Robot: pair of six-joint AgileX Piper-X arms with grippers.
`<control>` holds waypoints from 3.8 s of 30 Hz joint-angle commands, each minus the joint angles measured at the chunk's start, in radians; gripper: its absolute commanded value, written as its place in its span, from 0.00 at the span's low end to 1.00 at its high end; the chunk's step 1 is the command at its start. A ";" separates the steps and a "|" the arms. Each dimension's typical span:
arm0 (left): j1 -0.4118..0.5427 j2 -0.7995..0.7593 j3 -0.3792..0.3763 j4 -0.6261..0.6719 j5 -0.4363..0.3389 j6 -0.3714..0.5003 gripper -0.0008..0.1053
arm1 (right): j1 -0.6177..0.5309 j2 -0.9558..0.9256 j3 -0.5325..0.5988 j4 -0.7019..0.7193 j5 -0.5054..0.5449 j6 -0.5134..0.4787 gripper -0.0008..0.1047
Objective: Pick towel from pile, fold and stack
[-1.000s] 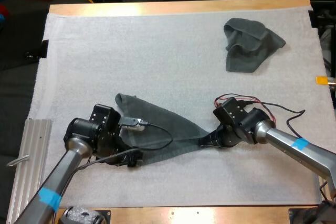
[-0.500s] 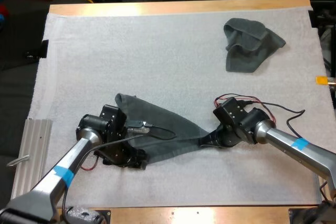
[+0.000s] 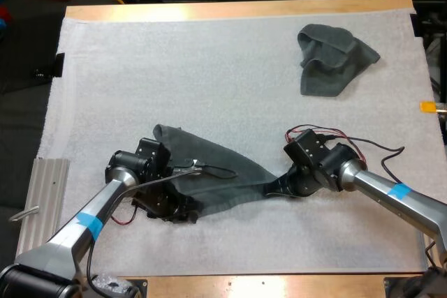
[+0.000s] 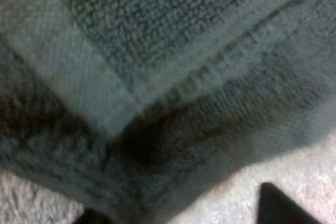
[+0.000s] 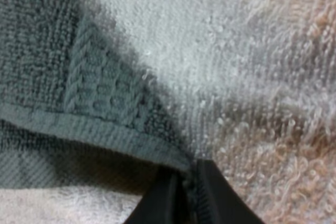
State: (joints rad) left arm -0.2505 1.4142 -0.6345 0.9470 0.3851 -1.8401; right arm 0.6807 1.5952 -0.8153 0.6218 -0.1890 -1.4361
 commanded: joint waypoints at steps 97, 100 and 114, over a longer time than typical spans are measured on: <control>-0.002 -0.449 -0.669 0.512 -0.008 0.112 0.01 | 0.230 -0.635 -0.164 0.062 -0.191 0.432 0.01; -0.002 -0.449 -0.669 0.535 -0.044 0.125 0.01 | 0.230 -0.656 -0.164 0.062 -0.118 0.432 0.01; -0.009 -0.449 -0.669 0.554 -0.067 0.113 0.01 | 0.230 -0.740 -0.268 0.165 0.115 0.401 0.01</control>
State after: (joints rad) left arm -0.2538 0.9725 -1.2969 1.4962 0.3264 -1.7198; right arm 0.9166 0.8646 -1.0730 0.7550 -0.0956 -1.0184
